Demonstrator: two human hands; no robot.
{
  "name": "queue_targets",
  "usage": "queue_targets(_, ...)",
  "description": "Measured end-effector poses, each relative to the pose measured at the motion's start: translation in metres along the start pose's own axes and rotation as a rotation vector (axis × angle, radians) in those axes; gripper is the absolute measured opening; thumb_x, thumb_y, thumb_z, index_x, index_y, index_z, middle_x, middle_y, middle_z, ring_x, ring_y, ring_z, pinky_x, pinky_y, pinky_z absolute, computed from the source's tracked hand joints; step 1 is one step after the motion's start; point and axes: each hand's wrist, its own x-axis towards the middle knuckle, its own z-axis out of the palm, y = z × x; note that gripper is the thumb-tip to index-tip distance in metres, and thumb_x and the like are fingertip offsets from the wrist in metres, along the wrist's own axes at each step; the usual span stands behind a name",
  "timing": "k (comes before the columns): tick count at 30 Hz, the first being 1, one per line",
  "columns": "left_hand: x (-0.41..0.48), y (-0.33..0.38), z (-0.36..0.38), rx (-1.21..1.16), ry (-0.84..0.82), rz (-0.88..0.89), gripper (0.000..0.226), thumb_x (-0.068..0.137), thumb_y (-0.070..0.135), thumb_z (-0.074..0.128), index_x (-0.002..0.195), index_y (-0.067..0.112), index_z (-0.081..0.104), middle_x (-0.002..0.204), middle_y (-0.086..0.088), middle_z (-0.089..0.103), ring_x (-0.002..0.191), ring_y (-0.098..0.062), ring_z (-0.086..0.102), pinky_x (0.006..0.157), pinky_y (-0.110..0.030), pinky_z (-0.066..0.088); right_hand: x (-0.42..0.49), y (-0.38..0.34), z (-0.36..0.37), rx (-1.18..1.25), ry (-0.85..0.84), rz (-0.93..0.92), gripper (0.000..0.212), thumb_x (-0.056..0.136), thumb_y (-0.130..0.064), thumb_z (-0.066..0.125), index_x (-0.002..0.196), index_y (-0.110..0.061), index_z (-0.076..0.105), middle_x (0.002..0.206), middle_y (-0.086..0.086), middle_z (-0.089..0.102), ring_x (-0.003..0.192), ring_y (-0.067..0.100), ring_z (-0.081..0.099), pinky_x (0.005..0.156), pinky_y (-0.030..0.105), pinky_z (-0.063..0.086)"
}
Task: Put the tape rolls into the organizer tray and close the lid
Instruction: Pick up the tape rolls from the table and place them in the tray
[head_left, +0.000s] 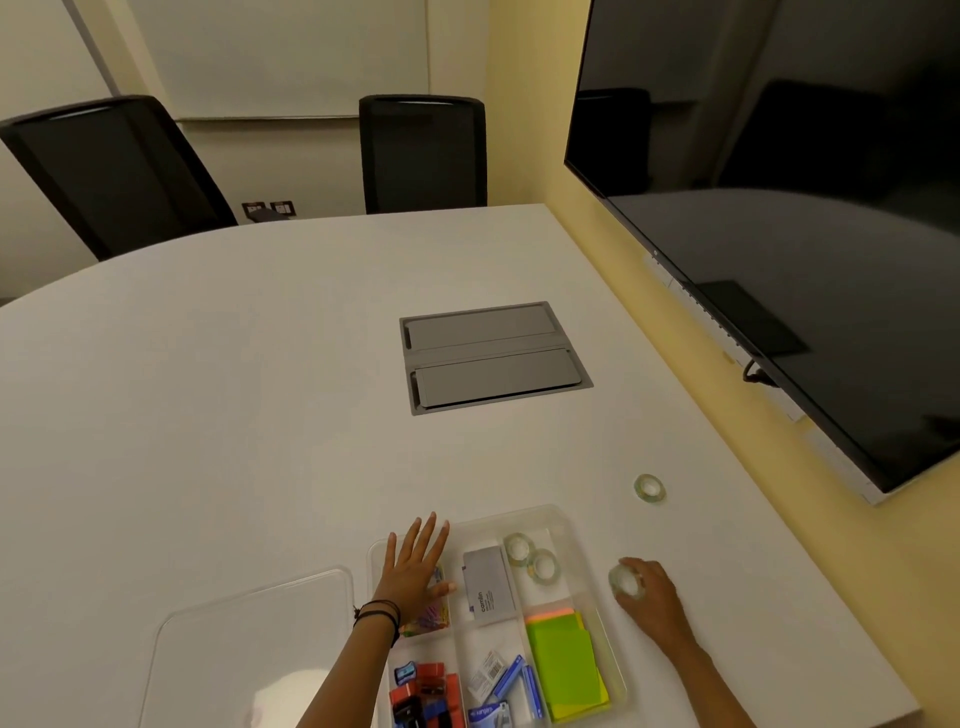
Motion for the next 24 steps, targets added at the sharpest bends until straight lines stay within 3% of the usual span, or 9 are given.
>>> queue_targets(2, -0.002, 0.001, -0.002, -0.014, 0.006, 0.006, 0.106, 0.091, 0.053, 0.047, 0.092, 0.061, -0.058, 0.145, 0.023, -0.041, 0.107, 0.019, -0.055, 0.117, -0.053, -0.014, 0.006, -0.017, -0.005, 0.097, 0.012, 0.034, 0.044, 0.077, 0.002, 0.071, 0.118, -0.004, 0.059, 0.112, 0.022, 0.056, 0.102, 0.032, 0.056, 0.085, 0.029, 0.043)
queue_targets(3, -0.003, 0.001, -0.003, 0.012, -0.013, -0.003, 0.105, 0.091, 0.054, 0.045, 0.091, 0.059, -0.060, 0.152, 0.012, -0.034, 0.124, 0.014, -0.045, 0.117, -0.053, -0.012, 0.009, -0.026, -0.008, 0.148, 0.015, 0.042, 0.042, 0.078, 0.000, 0.071, 0.118, -0.005, 0.059, 0.112, 0.020, 0.056, 0.099, 0.030, 0.056, 0.083, 0.029, 0.042)
queue_targets(5, -0.004, 0.004, -0.005, 0.056, -0.054, -0.034, 0.103, 0.092, 0.057, 0.040, 0.089, 0.054, -0.064, 0.157, -0.008, -0.022, 0.147, -0.015, -0.020, 0.118, -0.052, -0.009, 0.013, -0.046, -0.014, 0.266, 0.008, 0.034, 0.038, 0.081, -0.004, 0.070, 0.117, -0.009, 0.059, 0.107, 0.013, 0.056, 0.092, 0.024, 0.054, 0.080, 0.029, 0.042)
queue_targets(7, -0.005, 0.005, -0.007, 0.061, -0.063, -0.050, 0.103, 0.092, 0.058, 0.038, 0.089, 0.052, -0.065, 0.158, -0.010, -0.020, 0.148, -0.027, -0.013, 0.119, -0.053, -0.008, 0.014, -0.065, -0.019, 0.352, -0.032, -0.006, 0.035, 0.083, -0.012, 0.069, 0.116, -0.017, 0.058, 0.100, 0.004, 0.055, 0.089, 0.019, 0.056, 0.077, 0.025, 0.044)
queue_targets(12, -0.007, 0.005, -0.006, 0.064, -0.058, -0.058, 0.101, 0.092, 0.058, 0.038, 0.091, 0.053, -0.063, 0.157, -0.010, -0.022, 0.148, -0.029, -0.012, 0.118, -0.053, -0.008, 0.012, -0.097, -0.009, 0.288, -0.249, -0.134, 0.035, 0.083, -0.017, 0.070, 0.115, -0.023, 0.057, 0.094, -0.002, 0.057, 0.078, 0.007, 0.058, 0.063, 0.008, 0.051)
queue_targets(14, -0.008, 0.006, -0.007, 0.056, -0.071, -0.067, 0.090, 0.092, 0.058, 0.038, 0.104, 0.062, -0.051, 0.156, -0.011, -0.024, 0.148, -0.029, -0.012, 0.118, -0.053, -0.008, 0.010, -0.101, 0.005, 0.190, -0.310, -0.166, 0.036, 0.081, -0.018, 0.072, 0.114, -0.022, 0.058, 0.096, 0.001, 0.057, 0.078, 0.010, 0.055, 0.067, 0.010, 0.048)
queue_targets(17, -0.005, 0.005, -0.006, 0.041, -0.087, -0.089, 0.082, 0.092, 0.058, 0.039, 0.141, 0.039, -0.023, 0.159, -0.009, -0.019, 0.148, -0.028, -0.013, 0.119, -0.053, -0.008, 0.007, -0.098, 0.028, 0.053, -0.357, -0.196, 0.043, 0.079, -0.018, 0.073, 0.119, -0.016, 0.056, 0.106, 0.007, 0.057, 0.086, 0.014, 0.053, 0.079, 0.023, 0.048)
queue_targets(20, -0.005, 0.004, -0.004, 0.053, -0.088, -0.089, 0.088, 0.091, 0.059, 0.040, 0.137, 0.040, -0.034, 0.154, -0.007, -0.026, 0.147, -0.027, -0.015, 0.119, -0.051, -0.008, 0.004, -0.091, 0.044, -0.102, -0.380, -0.193, 0.048, 0.078, -0.020, 0.073, 0.122, -0.015, 0.053, 0.118, 0.011, 0.056, 0.104, 0.021, 0.055, 0.090, 0.031, 0.046)
queue_targets(24, -0.003, 0.002, -0.003, 0.071, -0.089, -0.101, 0.086, 0.091, 0.059, 0.039, 0.150, 0.020, -0.009, 0.160, -0.007, -0.017, 0.149, -0.026, -0.011, 0.119, -0.051, -0.007, 0.003, -0.085, 0.052, -0.163, -0.418, -0.169, 0.050, 0.077, -0.020, 0.073, 0.122, -0.015, 0.053, 0.122, 0.012, 0.053, 0.112, 0.021, 0.052, 0.093, 0.031, 0.044)
